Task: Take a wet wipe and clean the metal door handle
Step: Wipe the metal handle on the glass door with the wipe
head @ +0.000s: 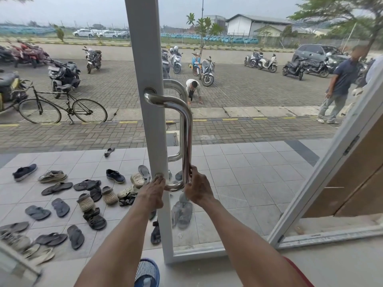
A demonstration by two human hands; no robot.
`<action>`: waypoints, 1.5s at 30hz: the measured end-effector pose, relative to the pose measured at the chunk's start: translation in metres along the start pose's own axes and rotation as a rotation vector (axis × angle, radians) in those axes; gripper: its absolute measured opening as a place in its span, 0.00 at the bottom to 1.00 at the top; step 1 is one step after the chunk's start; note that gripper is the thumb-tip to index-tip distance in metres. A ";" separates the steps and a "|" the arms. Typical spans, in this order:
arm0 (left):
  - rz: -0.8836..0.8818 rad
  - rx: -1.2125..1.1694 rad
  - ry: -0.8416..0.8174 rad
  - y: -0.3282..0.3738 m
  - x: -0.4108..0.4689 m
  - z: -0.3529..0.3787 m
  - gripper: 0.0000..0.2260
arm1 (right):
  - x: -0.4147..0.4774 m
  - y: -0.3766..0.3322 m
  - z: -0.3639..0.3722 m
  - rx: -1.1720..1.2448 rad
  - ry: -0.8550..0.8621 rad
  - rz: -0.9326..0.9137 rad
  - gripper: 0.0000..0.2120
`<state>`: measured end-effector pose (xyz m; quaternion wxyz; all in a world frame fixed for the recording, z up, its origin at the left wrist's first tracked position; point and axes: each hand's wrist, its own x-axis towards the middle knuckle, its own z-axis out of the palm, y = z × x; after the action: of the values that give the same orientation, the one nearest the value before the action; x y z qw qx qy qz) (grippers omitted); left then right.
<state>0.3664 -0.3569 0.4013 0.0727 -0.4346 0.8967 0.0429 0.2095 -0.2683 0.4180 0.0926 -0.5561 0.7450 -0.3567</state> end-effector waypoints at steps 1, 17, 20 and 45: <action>-0.007 -0.016 -0.004 0.000 0.000 -0.001 0.42 | 0.000 0.000 0.000 -0.005 -0.001 -0.009 0.25; 0.028 -0.090 0.017 0.028 -0.017 0.002 0.42 | -0.002 -0.001 0.003 -0.186 0.017 -0.047 0.21; 0.003 -0.081 0.036 0.021 -0.016 0.006 0.41 | 0.000 -0.002 0.005 -0.205 0.004 -0.034 0.21; -0.070 -0.173 0.198 0.038 -0.006 0.037 0.43 | 0.004 0.003 0.010 -0.201 -0.034 0.007 0.27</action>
<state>0.3433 -0.3239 0.3666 -0.0524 -0.4723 0.8767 0.0743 0.2108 -0.2755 0.4095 0.0506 -0.5658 0.7773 -0.2704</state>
